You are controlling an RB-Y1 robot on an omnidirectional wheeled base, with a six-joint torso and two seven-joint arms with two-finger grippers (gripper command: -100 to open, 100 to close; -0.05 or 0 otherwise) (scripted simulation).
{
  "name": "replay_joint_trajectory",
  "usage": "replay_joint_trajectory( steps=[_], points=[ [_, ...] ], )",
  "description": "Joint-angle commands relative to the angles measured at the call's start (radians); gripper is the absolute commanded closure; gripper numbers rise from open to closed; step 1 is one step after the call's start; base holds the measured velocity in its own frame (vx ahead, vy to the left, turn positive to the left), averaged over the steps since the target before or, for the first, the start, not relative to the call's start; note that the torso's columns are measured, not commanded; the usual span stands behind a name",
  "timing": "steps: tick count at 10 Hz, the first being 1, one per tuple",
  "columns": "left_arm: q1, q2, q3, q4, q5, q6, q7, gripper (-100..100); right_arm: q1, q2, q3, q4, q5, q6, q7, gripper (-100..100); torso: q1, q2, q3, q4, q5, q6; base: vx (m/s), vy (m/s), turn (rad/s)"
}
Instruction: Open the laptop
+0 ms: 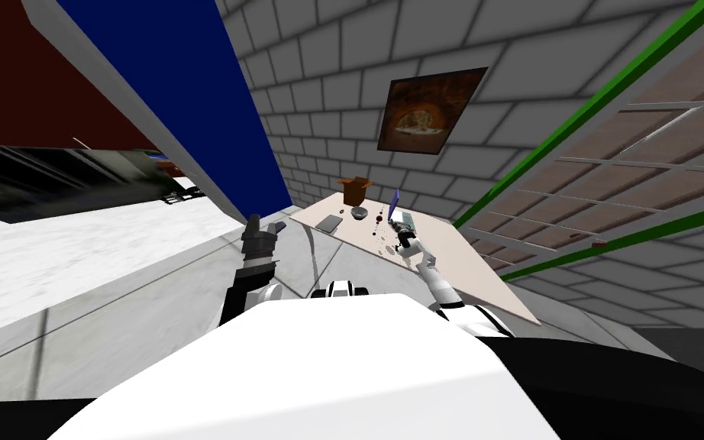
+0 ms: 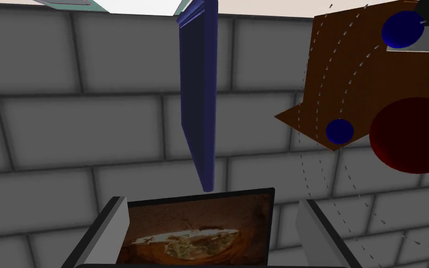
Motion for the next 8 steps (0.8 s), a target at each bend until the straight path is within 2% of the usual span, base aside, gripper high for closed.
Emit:
replay_joint_trajectory(
  steps=[1,3,4,8],
  points=[
    [0.000,0.000,0.000,0.000,0.000,0.000,0.000,0,-0.042,-0.038,0.006,0.062,0.030,0.038,0.042,-100,0.000,0.000,0.000,0.000,0.000,0.000,0.013,0.008,0.091],
    [0.000,0.000,0.000,0.000,0.000,0.000,0.000,0,-0.089,-0.090,0.013,0.132,0.061,0.080,0.093,-100,0.000,0.000,0.000,0.000,0.000,0.000,0.016,0.016,0.182],
    [0.000,0.000,0.000,0.000,0.000,0.000,0.000,0,-0.089,-0.090,0.013,0.136,0.061,0.080,0.093,-100,0.001,0.000,0.000,0.000,0.000,0.000,0.018,0.007,0.083],
    [0.000,0.000,0.000,0.000,0.000,0.000,0.000,0,-0.164,-0.186,0.023,0.268,0.109,0.136,0.185,-100,0.000,-0.001,-0.001,0.000,0.000,0.000,0.033,0.005,0.180]
  ],
)
